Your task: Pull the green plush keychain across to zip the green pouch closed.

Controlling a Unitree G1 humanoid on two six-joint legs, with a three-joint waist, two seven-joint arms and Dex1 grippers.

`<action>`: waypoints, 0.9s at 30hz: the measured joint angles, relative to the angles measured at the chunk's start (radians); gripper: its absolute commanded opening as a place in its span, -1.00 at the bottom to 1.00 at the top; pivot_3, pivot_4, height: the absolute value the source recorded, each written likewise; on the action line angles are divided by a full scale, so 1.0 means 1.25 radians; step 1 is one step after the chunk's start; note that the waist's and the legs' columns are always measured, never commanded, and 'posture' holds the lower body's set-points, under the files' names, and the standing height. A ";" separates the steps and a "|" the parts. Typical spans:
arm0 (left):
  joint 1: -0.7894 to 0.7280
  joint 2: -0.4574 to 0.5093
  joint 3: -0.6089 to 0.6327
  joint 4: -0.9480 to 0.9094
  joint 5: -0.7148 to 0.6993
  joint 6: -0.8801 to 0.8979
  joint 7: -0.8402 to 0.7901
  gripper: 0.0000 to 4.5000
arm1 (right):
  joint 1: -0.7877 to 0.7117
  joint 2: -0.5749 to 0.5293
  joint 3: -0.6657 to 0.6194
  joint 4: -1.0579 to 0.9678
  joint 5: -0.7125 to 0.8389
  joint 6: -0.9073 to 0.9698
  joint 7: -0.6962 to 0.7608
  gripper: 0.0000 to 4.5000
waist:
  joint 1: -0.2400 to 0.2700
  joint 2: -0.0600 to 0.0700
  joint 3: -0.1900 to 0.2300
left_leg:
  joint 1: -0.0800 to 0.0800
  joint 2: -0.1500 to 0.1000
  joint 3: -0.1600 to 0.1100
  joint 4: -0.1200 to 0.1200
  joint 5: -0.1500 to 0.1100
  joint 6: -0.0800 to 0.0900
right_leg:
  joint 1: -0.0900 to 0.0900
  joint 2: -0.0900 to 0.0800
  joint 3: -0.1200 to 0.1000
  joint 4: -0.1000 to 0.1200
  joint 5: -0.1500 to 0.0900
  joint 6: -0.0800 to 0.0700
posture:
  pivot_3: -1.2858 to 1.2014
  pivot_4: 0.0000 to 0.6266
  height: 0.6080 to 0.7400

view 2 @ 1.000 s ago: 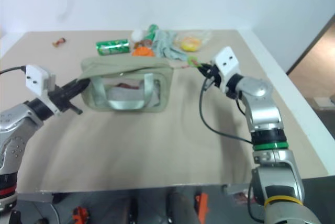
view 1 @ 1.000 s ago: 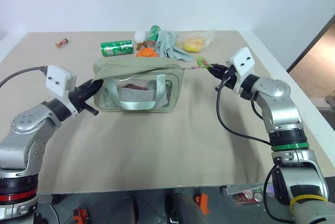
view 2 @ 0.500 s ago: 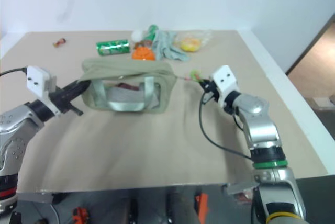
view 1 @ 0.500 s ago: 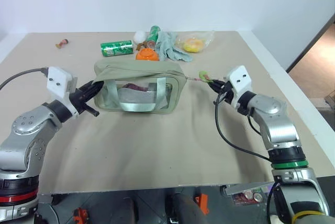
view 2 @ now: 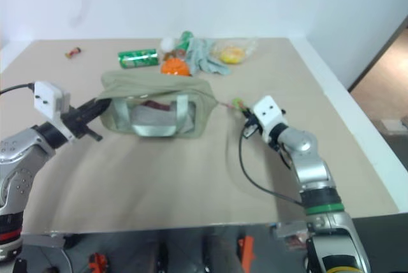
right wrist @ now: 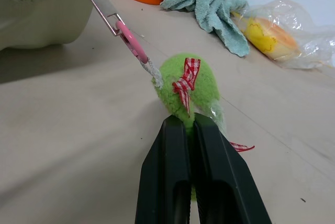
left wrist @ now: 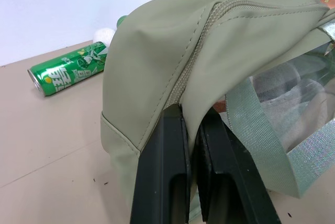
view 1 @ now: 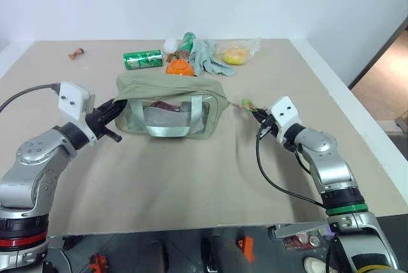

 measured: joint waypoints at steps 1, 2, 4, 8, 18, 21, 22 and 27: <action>0.000 -0.001 0.000 0.000 0.000 0.000 0.000 -1.00 | 0.002 0.000 0.006 -0.004 -0.002 -0.005 0.000 -0.99 | 0.000 0.000 0.000 | 0.000 0.000 0.000 0.000 0.000 0.000 | 0.000 0.000 0.000 0.000 0.000 0.000 | 0.03 -0.52 1.00; 0.000 -0.005 0.000 0.000 0.001 -0.001 0.002 -1.00 | 0.007 0.005 0.014 -0.011 -0.005 -0.003 0.000 -0.99 | 0.000 0.000 0.000 | 0.000 0.000 0.000 0.000 0.000 0.000 | 0.000 0.000 0.000 0.000 0.000 0.000 | 0.03 -0.52 1.00; -0.001 -0.013 0.000 0.005 0.007 -0.001 0.010 -1.00 | 0.022 0.026 0.028 -0.031 -0.008 0.011 0.000 -0.99 | 0.000 0.000 0.000 | 0.000 0.000 0.000 0.000 0.000 0.000 | 0.000 0.000 0.000 0.000 0.000 0.000 | 0.03 -0.52 1.00; -0.010 -0.022 0.000 0.018 0.022 -0.003 0.026 -1.00 | 0.035 0.099 0.087 -0.083 -0.014 0.061 0.001 -0.99 | -0.003 0.000 0.000 | 0.000 0.002 -0.001 0.000 0.000 -0.001 | 0.000 0.001 0.000 0.000 0.001 -0.001 | 0.03 -0.52 1.00; -0.022 -0.040 -0.006 0.025 0.039 -0.006 0.035 -1.00 | 0.007 0.149 0.122 -0.089 -0.047 0.070 -0.004 -0.99 | -0.002 0.000 0.000 | 0.000 0.001 0.000 0.000 0.001 -0.002 | 0.000 0.001 0.000 0.000 0.001 0.000 | 0.03 -0.52 1.00; -0.021 -0.041 -0.003 0.025 0.034 -0.004 0.032 -1.00 | 0.000 0.148 0.101 -0.090 -0.020 0.078 0.004 -0.59 | -0.002 0.000 0.000 | 0.000 0.001 0.000 0.000 0.001 -0.002 | 0.000 0.001 0.000 0.000 0.001 0.000 | 0.03 -0.52 1.00; -0.017 -0.041 0.000 0.025 0.029 -0.001 0.027 -0.84 | -0.004 0.148 0.086 -0.093 -0.006 0.084 0.010 -0.44 | -0.002 0.000 0.000 | 0.000 0.001 0.000 0.000 0.001 -0.002 | 0.000 0.001 0.000 0.000 0.001 0.000 | 0.03 -0.52 1.00; -0.007 -0.029 0.008 0.025 0.010 0.000 0.000 -0.07 | -0.019 0.128 0.020 -0.123 0.058 0.121 0.036 0.31 | -0.002 0.000 0.000 | 0.000 0.001 -0.001 0.000 0.001 -0.002 | 0.000 0.001 -0.001 0.000 0.001 0.000 | 0.03 -0.52 1.00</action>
